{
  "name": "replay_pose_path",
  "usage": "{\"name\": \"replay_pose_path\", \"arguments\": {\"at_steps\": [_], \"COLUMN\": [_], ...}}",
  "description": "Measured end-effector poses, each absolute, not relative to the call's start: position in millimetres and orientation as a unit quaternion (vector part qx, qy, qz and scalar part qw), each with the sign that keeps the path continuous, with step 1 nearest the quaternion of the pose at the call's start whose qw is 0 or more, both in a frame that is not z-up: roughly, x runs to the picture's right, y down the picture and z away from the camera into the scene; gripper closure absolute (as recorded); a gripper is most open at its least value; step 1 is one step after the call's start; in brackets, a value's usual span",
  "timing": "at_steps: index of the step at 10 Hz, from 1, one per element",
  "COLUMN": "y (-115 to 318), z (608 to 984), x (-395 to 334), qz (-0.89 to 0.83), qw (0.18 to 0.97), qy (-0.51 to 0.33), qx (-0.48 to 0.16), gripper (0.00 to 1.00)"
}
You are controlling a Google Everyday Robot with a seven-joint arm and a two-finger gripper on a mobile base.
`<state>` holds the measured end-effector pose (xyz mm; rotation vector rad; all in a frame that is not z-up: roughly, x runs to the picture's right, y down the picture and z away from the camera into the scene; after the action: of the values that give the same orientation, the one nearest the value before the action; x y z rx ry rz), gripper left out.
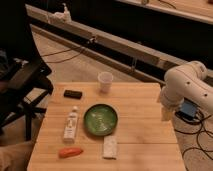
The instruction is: Place the ceramic cup in the ceramic bowl
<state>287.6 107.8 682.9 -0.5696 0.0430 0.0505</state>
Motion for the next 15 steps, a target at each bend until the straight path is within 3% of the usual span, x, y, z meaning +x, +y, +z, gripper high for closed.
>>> {"name": "replay_pose_path", "arguments": {"at_steps": [8, 12, 15], "y": [104.6, 34.0, 7.7], "z": [682.6, 702.3, 722.5], "x": [290.0, 268.3, 216.2], "qz": [0.022, -0.022, -0.036], "qw": [0.96, 0.973, 0.979], "qy": [0.026, 0.043, 0.005], "qx": [-0.278, -0.226, -0.198], "gripper": [0.35, 0.35, 0.35]}}
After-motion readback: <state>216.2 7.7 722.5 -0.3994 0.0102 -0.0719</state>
